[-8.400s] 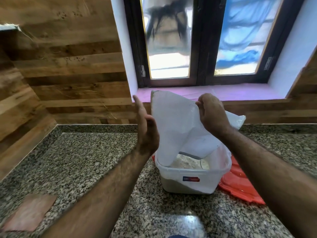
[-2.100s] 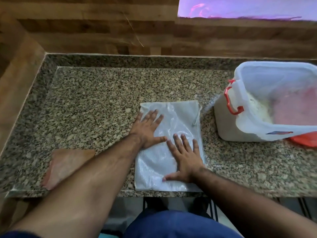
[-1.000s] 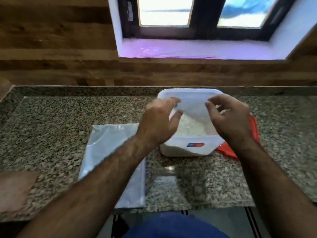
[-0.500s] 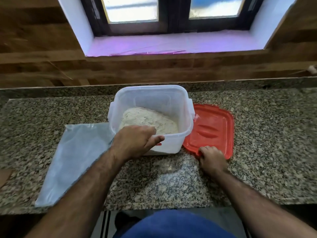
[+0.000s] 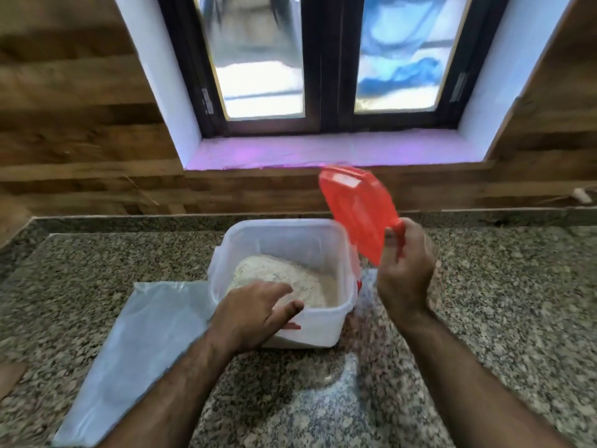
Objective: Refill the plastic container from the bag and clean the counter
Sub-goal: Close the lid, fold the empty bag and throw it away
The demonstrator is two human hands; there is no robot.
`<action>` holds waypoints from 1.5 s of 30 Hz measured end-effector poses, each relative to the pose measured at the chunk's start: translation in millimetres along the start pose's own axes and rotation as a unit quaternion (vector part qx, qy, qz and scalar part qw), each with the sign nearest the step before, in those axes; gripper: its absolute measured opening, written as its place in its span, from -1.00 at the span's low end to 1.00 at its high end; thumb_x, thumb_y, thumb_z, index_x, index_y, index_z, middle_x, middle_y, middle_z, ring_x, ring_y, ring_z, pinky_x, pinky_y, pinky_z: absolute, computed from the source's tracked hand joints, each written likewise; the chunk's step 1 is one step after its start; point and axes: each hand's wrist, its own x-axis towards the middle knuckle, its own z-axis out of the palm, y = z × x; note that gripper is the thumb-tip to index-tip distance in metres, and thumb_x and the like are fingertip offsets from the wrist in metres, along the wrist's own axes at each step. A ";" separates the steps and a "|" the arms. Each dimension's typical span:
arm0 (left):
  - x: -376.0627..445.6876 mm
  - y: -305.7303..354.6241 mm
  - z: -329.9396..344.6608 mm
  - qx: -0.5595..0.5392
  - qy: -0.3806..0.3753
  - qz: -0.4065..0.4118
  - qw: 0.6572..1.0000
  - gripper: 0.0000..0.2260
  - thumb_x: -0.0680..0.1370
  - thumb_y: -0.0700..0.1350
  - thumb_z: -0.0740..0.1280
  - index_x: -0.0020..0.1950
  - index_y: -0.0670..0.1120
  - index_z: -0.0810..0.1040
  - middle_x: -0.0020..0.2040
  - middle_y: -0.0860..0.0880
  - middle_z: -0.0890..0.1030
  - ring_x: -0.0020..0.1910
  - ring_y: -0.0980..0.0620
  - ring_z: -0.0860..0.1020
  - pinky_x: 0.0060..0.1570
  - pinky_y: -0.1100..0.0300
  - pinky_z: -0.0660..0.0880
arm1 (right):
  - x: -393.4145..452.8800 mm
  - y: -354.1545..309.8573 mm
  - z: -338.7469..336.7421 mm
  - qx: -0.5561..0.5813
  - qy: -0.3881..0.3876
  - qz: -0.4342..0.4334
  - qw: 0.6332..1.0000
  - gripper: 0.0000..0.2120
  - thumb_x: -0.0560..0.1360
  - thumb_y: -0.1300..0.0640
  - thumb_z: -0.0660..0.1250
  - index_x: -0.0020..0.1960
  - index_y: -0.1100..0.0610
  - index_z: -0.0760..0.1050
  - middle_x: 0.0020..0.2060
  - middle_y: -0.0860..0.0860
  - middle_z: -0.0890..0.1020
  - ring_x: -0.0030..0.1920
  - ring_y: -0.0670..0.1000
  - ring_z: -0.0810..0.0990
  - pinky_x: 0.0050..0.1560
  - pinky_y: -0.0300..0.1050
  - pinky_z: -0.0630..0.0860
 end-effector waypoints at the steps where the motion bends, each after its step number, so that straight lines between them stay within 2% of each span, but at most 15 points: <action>1: -0.3 -0.5 2.8 -0.042 0.042 -0.012 0.998 -0.22 0.57 0.57 -0.14 0.35 0.13 0.63 0.23 0.15 0.69 0.19 0.08 0.62 0.11 -0.02 0.59 | 4.9 -11.6 1.7 0.007 -0.009 -0.058 0.998 -0.81 0.70 0.15 0.28 0.16 0.24 0.60 -0.08 0.15 0.64 -0.09 0.19 0.57 -0.08 0.09 0.47; 3: 4.8 -2.0 5.1 -0.180 0.164 -0.064 0.968 -0.44 0.64 0.44 0.13 0.38 0.12 0.63 0.28 0.11 0.68 0.18 0.12 0.64 0.13 0.00 0.63 | 9.3 -34.3 4.5 0.012 -0.033 -0.163 0.986 -0.79 0.66 0.20 0.26 0.13 0.27 0.63 -0.12 0.17 0.64 -0.12 0.21 0.54 -0.08 0.15 0.47; 6: 22.9 -11.1 -13.7 -0.382 0.331 -0.152 0.849 -0.53 0.63 0.23 0.33 0.50 0.09 0.50 0.39 0.03 0.60 0.24 0.11 0.60 0.14 0.32 0.56 | 12.1 -66.1 5.5 0.076 -0.040 -0.202 0.976 -0.73 0.70 0.13 0.23 0.16 0.27 0.63 -0.08 0.10 0.66 -0.09 0.17 0.56 -0.03 0.11 0.49; 9: 38.5 -28.2 -51.9 -0.498 0.381 -0.186 0.757 -0.39 0.65 0.23 0.33 0.66 0.12 0.30 0.58 0.00 0.44 0.49 0.06 0.46 0.36 0.15 0.42 | 20.5 -97.7 6.6 0.180 -0.028 -0.072 0.981 -0.81 0.72 0.06 0.23 0.25 -0.01 0.58 -0.02 -0.16 0.65 -0.02 -0.06 0.62 0.02 -0.17 0.52; 12: 48.0 -50.3 -78.1 -0.584 0.338 -0.154 0.721 -0.51 0.70 0.11 0.36 0.61 0.16 0.36 0.46 0.01 0.61 0.34 -0.02 0.64 0.28 -0.05 0.58 | 34.6 -103.8 21.4 0.276 -0.091 0.149 0.945 -0.86 0.75 0.01 0.25 0.16 -0.12 0.59 -0.07 -0.18 0.73 -0.06 -0.15 0.67 -0.06 -0.15 0.61; 16: 47.1 -66.0 -84.0 -0.534 0.265 -0.213 0.774 -0.48 0.69 -0.04 0.41 0.63 0.14 0.36 0.35 0.02 0.66 0.18 0.02 0.69 0.20 0.01 0.62 | 43.3 -68.3 47.7 0.223 -0.191 0.358 0.886 -0.73 0.75 -0.07 0.21 0.22 0.04 0.62 0.07 0.09 0.76 0.05 0.08 0.74 0.06 0.04 0.68; 19: 43.1 -68.2 -77.2 -0.476 0.194 -0.267 0.815 -0.39 0.65 0.00 0.45 0.67 0.06 0.33 0.36 -0.01 0.64 0.20 0.01 0.66 0.27 0.02 0.59 | 32.3 -56.9 53.0 0.112 -0.241 0.359 0.895 -0.63 0.73 -0.19 0.19 0.26 0.07 0.55 0.07 0.07 0.70 0.07 0.12 0.68 0.15 0.11 0.63; 24: 36.3 -71.4 -63.4 -0.318 0.106 -0.343 0.877 -0.10 0.40 0.44 0.31 0.66 0.04 0.34 0.41 -0.04 0.64 0.33 -0.13 0.63 0.41 -0.07 0.53 | 17.9 -46.1 51.9 -0.081 -0.316 0.340 0.882 -0.48 0.66 -0.26 0.27 0.33 0.17 0.51 0.09 0.15 0.66 0.03 0.18 0.61 0.05 -0.01 0.51; 30: 33.7 -64.6 -41.8 -0.224 0.031 -0.336 0.914 -0.21 0.67 0.25 0.29 0.77 -0.06 0.04 0.62 -0.14 0.42 0.55 -0.18 0.45 0.50 -0.01 0.40 | 1.8 -25.8 57.2 -0.133 -0.343 0.362 0.856 -0.42 0.65 -0.27 0.28 0.40 0.20 0.50 0.18 0.20 0.68 0.16 0.23 0.66 0.13 0.00 0.56; 33: 34.3 -73.6 -35.2 -0.247 0.014 -0.340 0.907 -0.21 0.68 0.22 0.28 0.77 -0.07 0.03 0.65 -0.15 0.37 0.59 -0.19 0.40 0.55 -0.02 0.35 | -4.4 -27.8 59.3 -0.125 -0.351 0.374 0.849 -0.41 0.65 -0.27 0.28 0.46 0.16 0.41 0.20 0.16 0.65 0.15 0.21 0.66 0.21 0.14 0.62; 36: 29.9 -79.8 -28.1 -0.286 -0.001 -0.336 0.898 -0.22 0.68 0.26 0.24 0.77 0.00 -0.03 0.67 -0.12 0.34 0.59 -0.19 0.38 0.58 -0.09 0.32 | -3.3 -30.6 60.4 -0.154 -0.375 0.364 0.839 -0.39 0.68 -0.24 0.25 0.51 0.19 0.33 0.27 0.20 0.61 0.12 0.17 0.60 0.11 0.01 0.52; 39: 33.7 -91.8 -27.9 -0.350 -0.018 -0.312 0.883 -0.25 0.58 0.32 0.30 0.69 0.11 0.14 0.53 -0.09 0.52 0.41 -0.17 0.55 0.47 -0.15 0.46 | -2.7 -24.8 61.2 -0.113 -0.372 0.373 0.842 -0.36 0.65 -0.26 0.30 0.50 0.18 0.32 0.25 0.19 0.63 0.15 0.19 0.66 0.06 0.02 0.57; 41: 38.1 -96.5 -31.9 -0.436 -0.008 -0.309 0.845 -0.30 0.51 0.31 0.43 0.55 0.14 0.25 0.36 -0.06 0.61 0.19 -0.11 0.67 0.22 -0.13 0.63 | -5.4 -15.2 60.9 0.007 -0.330 0.441 0.835 -0.26 0.50 -0.29 0.48 0.43 0.20 0.43 0.16 0.18 0.70 0.05 0.21 0.76 -0.02 0.15 0.72; 43: 40.2 -97.9 -33.2 -0.528 0.002 -0.331 0.782 -0.25 0.50 0.15 0.58 0.54 0.12 0.23 0.31 -0.10 0.60 0.08 -0.11 0.71 -0.09 -0.03 0.70 | -7.1 -6.5 56.9 0.128 -0.320 0.523 0.780 -0.21 0.37 -0.21 0.64 0.39 0.25 0.51 0.11 0.27 0.74 0.01 0.29 0.79 0.01 0.25 0.73; 45: 41.7 -101.7 -27.4 -0.613 -0.001 -0.371 0.698 0.01 0.33 0.04 0.73 0.62 -0.04 0.22 0.32 -0.23 0.62 0.05 -0.20 0.75 -0.14 -0.08 0.73 | -5.8 -5.7 51.6 0.192 -0.359 0.567 0.716 -0.20 0.34 -0.11 0.68 0.41 0.27 0.52 0.18 0.33 0.72 0.14 0.36 0.74 0.20 0.29 0.66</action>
